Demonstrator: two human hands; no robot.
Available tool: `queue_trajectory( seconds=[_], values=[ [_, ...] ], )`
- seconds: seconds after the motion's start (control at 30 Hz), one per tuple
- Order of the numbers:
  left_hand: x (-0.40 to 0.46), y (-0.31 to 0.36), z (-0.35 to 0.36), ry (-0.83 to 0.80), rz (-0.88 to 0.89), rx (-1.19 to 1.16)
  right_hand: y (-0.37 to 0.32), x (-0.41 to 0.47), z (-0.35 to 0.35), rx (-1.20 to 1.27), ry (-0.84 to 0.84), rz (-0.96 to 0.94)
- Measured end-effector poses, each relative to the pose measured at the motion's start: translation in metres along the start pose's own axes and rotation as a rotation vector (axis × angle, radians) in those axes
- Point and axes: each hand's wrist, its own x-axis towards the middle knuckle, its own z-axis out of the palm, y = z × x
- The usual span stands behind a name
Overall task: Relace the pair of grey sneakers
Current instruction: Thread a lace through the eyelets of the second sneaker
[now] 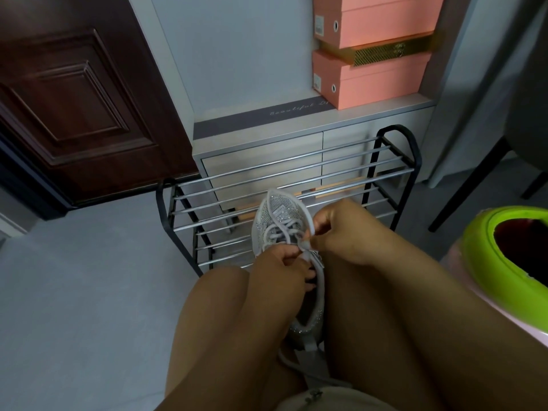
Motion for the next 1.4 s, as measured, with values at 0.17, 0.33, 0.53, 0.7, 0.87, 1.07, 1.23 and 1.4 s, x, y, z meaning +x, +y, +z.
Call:
queue_trajectory(
  seconds=[0.17,0.33,0.53,0.7,0.87,1.07,1.23,1.4],
  values=[
    [0.001,-0.002,-0.003,0.058,0.039,0.046,0.002,0.001,-0.001,0.296,-0.07,0.057],
    [0.003,0.0,-0.007,0.065,0.034,0.111,0.008,0.001,-0.005,0.296,-0.22,-0.004],
    [0.005,0.004,-0.014,0.016,-0.012,0.199,0.009,0.002,0.001,0.217,-0.326,-0.084],
    [-0.004,0.019,-0.021,-0.03,-0.039,0.174,0.015,0.003,-0.005,0.09,-0.247,-0.016],
    [-0.025,0.045,-0.036,-0.18,-0.095,0.065,0.01,0.003,0.002,0.027,-0.154,0.039],
    [-0.034,0.057,-0.065,-0.236,-0.003,0.311,0.014,0.004,-0.001,0.128,-0.231,0.019],
    [-0.012,0.038,-0.043,-0.022,0.314,1.06,0.013,0.004,-0.003,0.128,-0.259,0.004],
    [0.003,0.029,-0.024,-0.061,0.36,1.295,0.013,0.001,-0.007,0.118,-0.284,-0.019]
  ],
)
